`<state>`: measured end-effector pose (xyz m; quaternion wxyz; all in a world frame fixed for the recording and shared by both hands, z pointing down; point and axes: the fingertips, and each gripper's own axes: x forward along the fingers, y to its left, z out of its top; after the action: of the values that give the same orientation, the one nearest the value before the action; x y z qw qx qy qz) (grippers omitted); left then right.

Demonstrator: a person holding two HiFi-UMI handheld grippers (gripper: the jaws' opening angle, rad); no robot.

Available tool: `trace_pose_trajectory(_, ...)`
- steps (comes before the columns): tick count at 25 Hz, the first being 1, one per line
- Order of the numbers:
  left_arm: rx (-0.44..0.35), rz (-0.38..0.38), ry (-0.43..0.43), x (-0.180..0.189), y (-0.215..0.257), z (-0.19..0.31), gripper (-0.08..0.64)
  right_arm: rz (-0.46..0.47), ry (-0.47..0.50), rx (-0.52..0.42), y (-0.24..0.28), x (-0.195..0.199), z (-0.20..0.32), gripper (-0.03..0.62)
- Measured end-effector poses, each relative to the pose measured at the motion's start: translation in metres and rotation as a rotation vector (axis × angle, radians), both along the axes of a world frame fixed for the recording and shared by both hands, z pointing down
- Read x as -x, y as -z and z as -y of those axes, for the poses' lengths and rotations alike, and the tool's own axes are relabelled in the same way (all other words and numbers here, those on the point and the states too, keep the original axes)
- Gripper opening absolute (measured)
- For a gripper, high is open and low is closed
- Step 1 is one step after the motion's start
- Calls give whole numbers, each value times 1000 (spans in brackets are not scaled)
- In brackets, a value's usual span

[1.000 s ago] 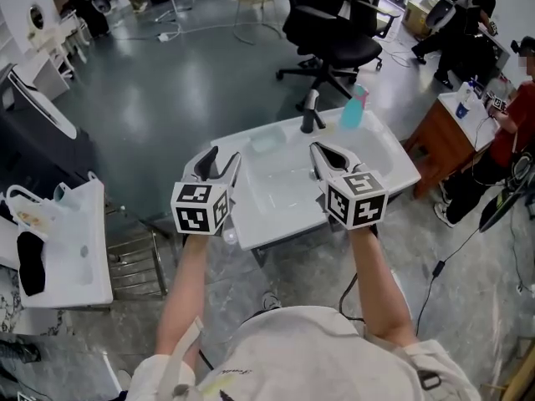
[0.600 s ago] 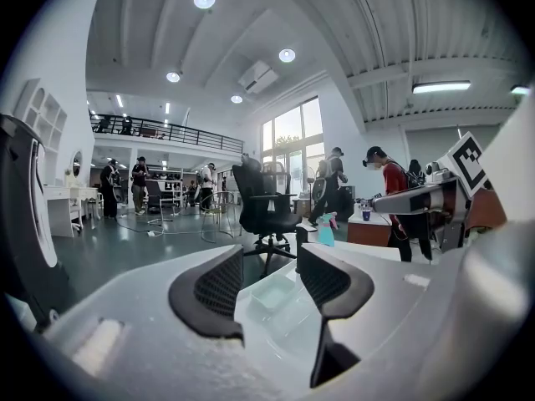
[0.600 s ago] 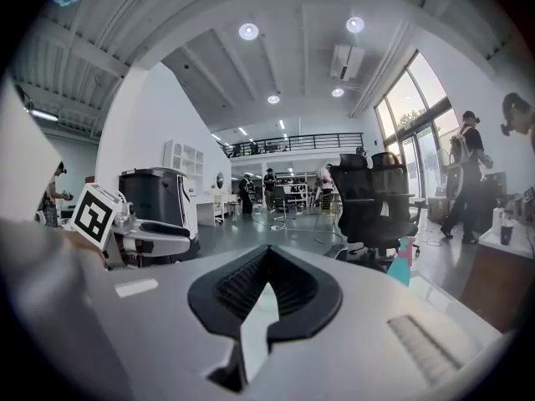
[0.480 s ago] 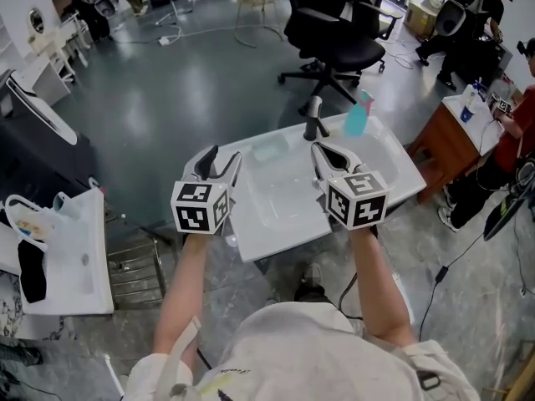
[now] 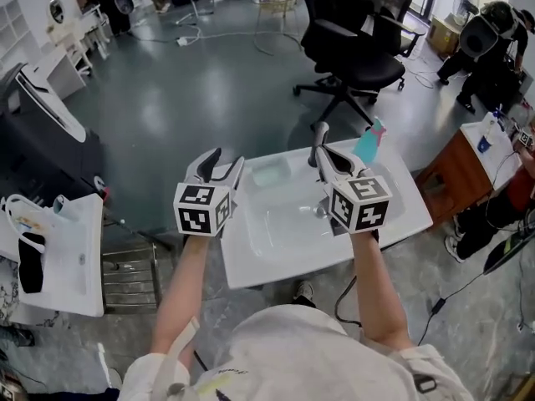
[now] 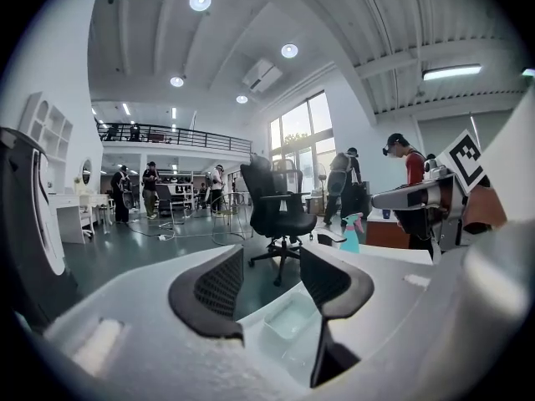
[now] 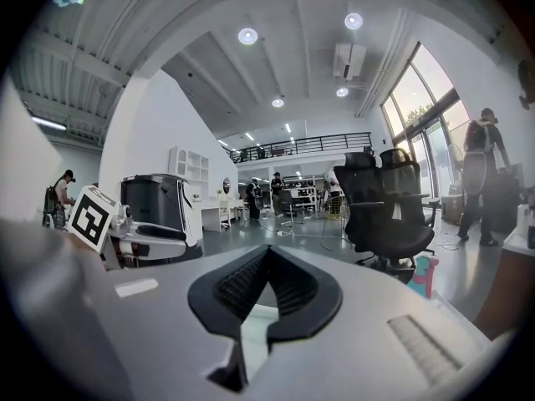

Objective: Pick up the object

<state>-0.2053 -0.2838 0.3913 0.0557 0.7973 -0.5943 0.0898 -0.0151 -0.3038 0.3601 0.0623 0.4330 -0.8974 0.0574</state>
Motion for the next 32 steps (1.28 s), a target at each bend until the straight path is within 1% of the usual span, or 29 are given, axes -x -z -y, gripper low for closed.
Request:
trace_pose_trajectory(8,6,21,49,-19,4,52,216,23,50,4,1,-20,68,3)
trace_pose_trajectory(15,22,21,99,-25,2,76,216,28,105,16,-2,-22,102,3)
trace_pose_trajectory(20,25,21,134,-28,3,85,216,25,151,20,-2,-22,116,3)
trace_pose_trajectory(23,24,21,144,-32,3,88,216,26,161,22,-4,-24,121,3)
trace_pose_trajectory(28,33,31,131,-34,-1,91,216,35,151,30,-8,-25,125,3)
trace_pose_trajectory(32,27,37,104,-31,0,94,216,37,129,29,-7,-23,123,3)
